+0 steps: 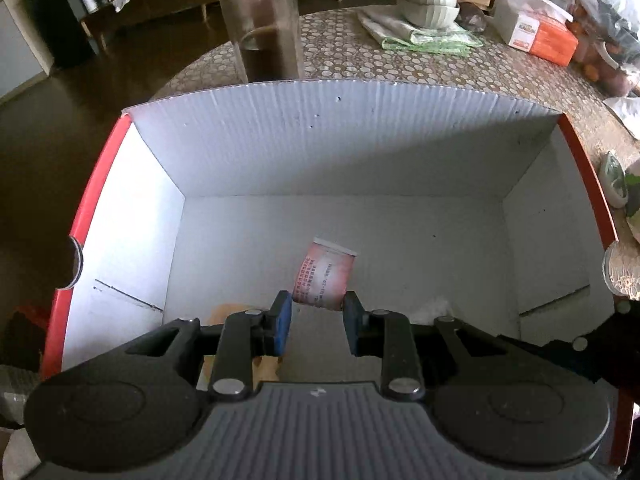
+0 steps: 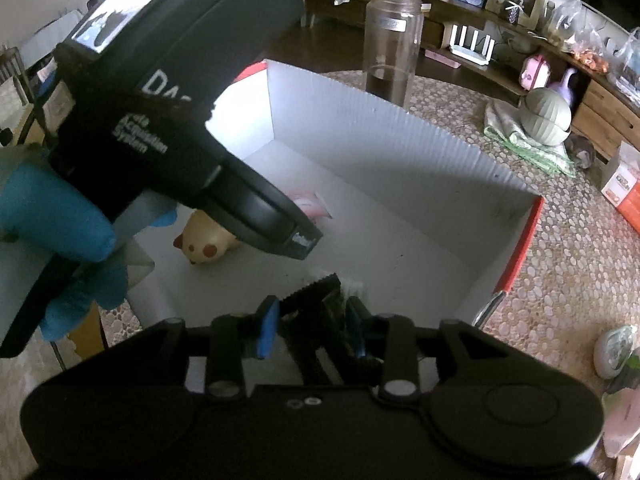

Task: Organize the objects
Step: 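Open the left gripper dropping the pink packet while the right releases the pouch, then withdraw both grippers from the box back over the table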

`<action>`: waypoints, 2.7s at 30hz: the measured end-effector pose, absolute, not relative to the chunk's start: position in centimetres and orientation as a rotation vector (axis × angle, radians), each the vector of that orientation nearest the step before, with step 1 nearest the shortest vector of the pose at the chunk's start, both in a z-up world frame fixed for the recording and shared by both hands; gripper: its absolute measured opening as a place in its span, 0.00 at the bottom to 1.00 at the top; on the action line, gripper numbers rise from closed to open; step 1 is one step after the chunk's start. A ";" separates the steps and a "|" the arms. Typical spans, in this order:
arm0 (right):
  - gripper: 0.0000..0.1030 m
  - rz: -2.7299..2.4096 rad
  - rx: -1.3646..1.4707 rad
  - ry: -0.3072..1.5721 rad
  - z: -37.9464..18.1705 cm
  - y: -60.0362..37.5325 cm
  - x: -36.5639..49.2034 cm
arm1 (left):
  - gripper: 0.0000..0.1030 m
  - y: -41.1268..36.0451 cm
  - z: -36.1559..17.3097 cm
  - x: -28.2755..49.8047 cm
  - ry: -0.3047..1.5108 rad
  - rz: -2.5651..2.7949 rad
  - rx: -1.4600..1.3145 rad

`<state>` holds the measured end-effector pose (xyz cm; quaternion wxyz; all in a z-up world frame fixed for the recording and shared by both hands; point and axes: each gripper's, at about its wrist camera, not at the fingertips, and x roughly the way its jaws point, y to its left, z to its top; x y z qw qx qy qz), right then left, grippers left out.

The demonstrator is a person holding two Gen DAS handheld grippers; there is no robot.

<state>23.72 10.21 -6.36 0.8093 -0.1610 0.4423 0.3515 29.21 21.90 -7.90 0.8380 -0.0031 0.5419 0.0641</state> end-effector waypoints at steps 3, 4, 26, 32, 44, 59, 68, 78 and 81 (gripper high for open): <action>0.46 0.755 -0.336 0.933 -5.9 10.0 23.4 | 0.26 22.1 -7.7 29.1 1.132 0.145 -0.019; 0.49 0.757 -0.334 0.926 -5.8 9.8 23.2 | 0.26 22.2 -7.6 29.0 1.126 0.148 -0.025; 0.56 0.805 -0.200 0.798 0.6 3.0 18.8 | 0.26 19.0 -1.4 22.7 0.930 0.142 -0.010; 0.62 0.801 -0.169 0.738 1.9 -0.3 16.9 | 0.26 16.5 0.7 19.6 0.868 0.085 0.004; 0.68 0.736 -0.087 0.709 1.9 -8.6 14.5 | 0.79 11.7 2.4 15.7 0.760 0.024 -0.033; 0.79 0.570 -0.014 0.742 -0.9 -19.3 13.8 | 0.82 3.5 0.0 14.6 0.765 -0.072 -0.019; 0.79 0.452 0.000 0.767 -2.4 -25.1 14.0 | 0.95 -1.2 -2.2 15.3 0.775 -0.153 0.002; 0.79 0.353 0.007 0.783 -3.1 -29.6 16.0 | 1.00 -5.5 -4.5 16.6 0.755 -0.240 0.026; 0.79 0.337 -0.002 0.783 -3.4 -30.2 16.9 | 1.00 -6.6 -5.1 17.0 0.765 -0.279 0.021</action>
